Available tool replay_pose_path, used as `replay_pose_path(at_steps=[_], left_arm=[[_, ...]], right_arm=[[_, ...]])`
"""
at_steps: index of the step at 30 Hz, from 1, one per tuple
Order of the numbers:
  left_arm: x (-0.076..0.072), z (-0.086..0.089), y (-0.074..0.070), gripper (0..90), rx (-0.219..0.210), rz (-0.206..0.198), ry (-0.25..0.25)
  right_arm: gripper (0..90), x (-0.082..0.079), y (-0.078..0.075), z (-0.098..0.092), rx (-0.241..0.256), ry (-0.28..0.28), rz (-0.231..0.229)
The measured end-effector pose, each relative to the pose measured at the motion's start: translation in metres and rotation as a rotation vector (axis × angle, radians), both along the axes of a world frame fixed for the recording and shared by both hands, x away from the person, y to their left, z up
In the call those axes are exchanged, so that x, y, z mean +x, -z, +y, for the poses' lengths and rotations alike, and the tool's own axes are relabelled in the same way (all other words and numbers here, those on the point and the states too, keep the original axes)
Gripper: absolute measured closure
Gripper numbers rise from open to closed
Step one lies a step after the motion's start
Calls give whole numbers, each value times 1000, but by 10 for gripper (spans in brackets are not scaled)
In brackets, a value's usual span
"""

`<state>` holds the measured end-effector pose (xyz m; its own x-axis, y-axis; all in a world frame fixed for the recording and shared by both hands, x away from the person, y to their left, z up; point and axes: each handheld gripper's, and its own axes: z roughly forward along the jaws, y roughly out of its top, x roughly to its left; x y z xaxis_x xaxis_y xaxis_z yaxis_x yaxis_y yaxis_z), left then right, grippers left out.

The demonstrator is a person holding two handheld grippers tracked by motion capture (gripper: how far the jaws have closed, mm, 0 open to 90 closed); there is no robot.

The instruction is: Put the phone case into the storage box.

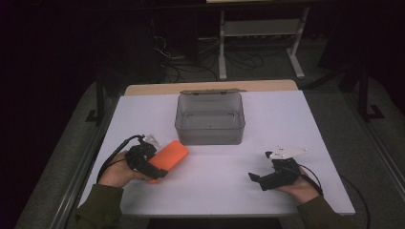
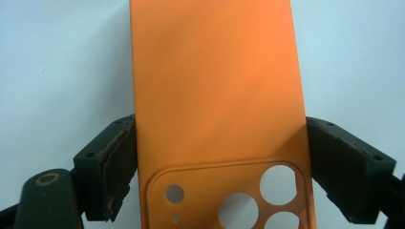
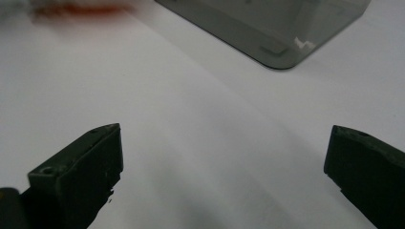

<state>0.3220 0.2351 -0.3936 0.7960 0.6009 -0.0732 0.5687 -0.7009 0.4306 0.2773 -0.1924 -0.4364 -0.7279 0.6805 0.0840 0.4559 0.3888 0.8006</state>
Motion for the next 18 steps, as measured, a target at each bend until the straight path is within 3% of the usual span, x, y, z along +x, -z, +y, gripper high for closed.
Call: replay_pose_path(at_steps=[18], left_arm=[[-1,-31,1,146,4,-4,92]], right_arm=[[0,0,0,0,7,1,-2]])
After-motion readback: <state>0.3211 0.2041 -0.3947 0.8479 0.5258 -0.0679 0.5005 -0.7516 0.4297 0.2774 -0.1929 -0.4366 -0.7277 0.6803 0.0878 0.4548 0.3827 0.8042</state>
